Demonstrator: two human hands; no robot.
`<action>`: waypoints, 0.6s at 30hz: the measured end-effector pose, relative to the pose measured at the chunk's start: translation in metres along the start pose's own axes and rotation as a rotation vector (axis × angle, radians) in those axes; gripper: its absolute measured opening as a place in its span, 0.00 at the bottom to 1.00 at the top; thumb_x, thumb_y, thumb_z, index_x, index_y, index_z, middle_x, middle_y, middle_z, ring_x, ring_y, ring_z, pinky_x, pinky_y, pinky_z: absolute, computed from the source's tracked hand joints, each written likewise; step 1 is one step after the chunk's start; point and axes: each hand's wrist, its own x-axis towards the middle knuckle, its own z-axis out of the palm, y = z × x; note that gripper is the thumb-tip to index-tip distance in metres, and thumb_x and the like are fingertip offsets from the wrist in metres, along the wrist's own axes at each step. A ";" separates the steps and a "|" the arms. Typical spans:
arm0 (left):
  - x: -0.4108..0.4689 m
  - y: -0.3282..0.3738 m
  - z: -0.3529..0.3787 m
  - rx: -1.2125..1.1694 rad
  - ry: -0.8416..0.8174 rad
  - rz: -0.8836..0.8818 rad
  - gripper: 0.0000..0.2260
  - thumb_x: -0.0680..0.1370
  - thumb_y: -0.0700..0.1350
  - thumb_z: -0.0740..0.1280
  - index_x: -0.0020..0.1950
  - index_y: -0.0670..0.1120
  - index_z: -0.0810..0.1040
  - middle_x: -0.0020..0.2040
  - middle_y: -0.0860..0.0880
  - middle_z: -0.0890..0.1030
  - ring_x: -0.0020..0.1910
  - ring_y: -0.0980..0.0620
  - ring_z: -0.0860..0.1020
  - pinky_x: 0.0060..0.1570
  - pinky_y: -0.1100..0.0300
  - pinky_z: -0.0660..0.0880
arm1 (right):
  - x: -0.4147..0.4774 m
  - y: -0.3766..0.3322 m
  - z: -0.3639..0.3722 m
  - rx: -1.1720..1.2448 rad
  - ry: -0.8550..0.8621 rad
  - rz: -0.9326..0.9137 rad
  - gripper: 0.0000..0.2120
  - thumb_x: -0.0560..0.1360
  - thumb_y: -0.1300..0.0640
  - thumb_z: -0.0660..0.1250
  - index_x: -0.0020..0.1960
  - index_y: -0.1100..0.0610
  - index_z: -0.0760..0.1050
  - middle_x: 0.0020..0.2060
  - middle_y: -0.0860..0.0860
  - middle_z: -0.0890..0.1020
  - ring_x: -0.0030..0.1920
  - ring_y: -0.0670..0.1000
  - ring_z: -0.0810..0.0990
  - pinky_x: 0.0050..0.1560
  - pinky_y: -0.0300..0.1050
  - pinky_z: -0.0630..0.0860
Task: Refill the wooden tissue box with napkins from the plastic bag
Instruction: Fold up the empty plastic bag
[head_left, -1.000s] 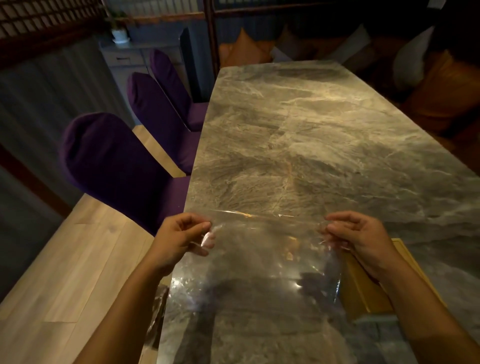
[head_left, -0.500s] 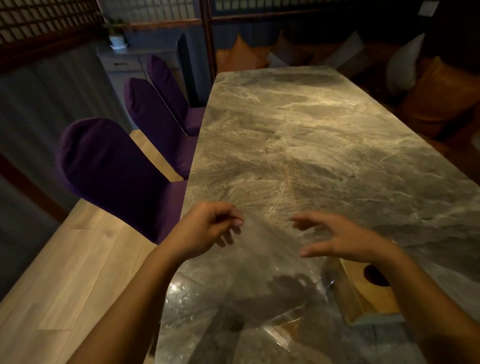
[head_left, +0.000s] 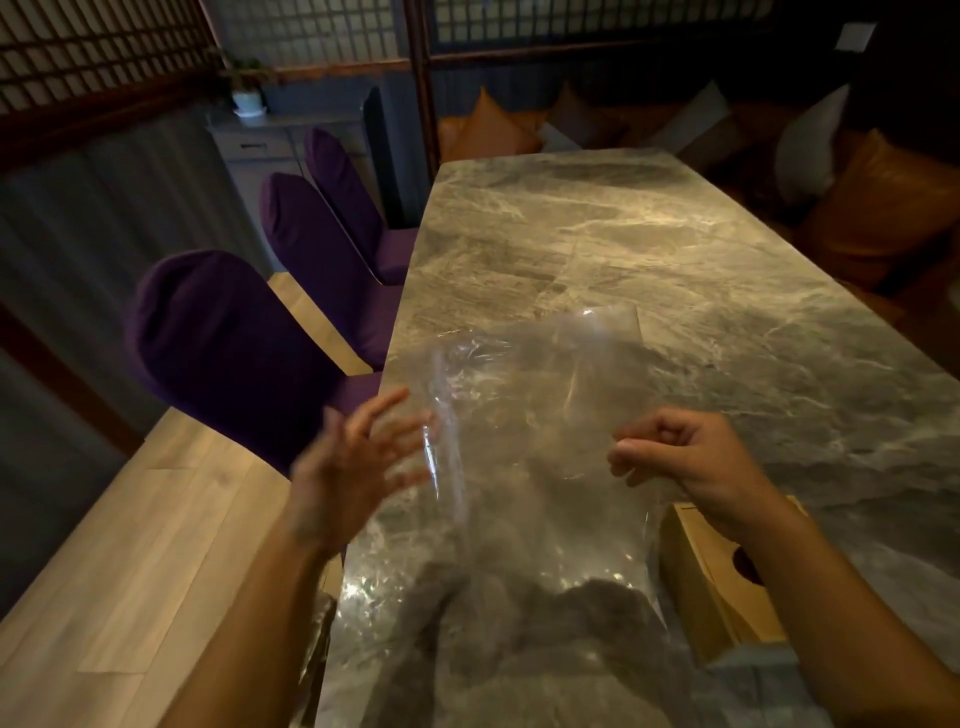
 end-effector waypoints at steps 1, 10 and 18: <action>-0.001 -0.014 0.006 0.046 0.010 -0.072 0.35 0.65 0.62 0.72 0.68 0.49 0.69 0.53 0.47 0.82 0.52 0.47 0.80 0.47 0.52 0.78 | -0.001 0.003 0.001 0.019 0.015 0.022 0.04 0.69 0.70 0.68 0.41 0.62 0.79 0.29 0.54 0.85 0.32 0.51 0.83 0.33 0.40 0.80; 0.003 -0.050 0.046 0.272 0.176 -0.158 0.07 0.71 0.33 0.69 0.48 0.38 0.77 0.33 0.46 0.84 0.32 0.51 0.83 0.34 0.57 0.80 | -0.010 0.020 -0.004 0.083 0.079 0.099 0.04 0.68 0.69 0.68 0.42 0.65 0.79 0.29 0.55 0.85 0.31 0.51 0.83 0.31 0.39 0.79; 0.003 -0.050 0.038 0.240 0.229 -0.141 0.07 0.72 0.30 0.67 0.47 0.40 0.77 0.37 0.45 0.86 0.36 0.50 0.84 0.35 0.58 0.81 | -0.015 0.031 -0.004 0.087 0.018 0.245 0.03 0.70 0.69 0.66 0.43 0.70 0.77 0.30 0.57 0.84 0.30 0.52 0.83 0.30 0.41 0.79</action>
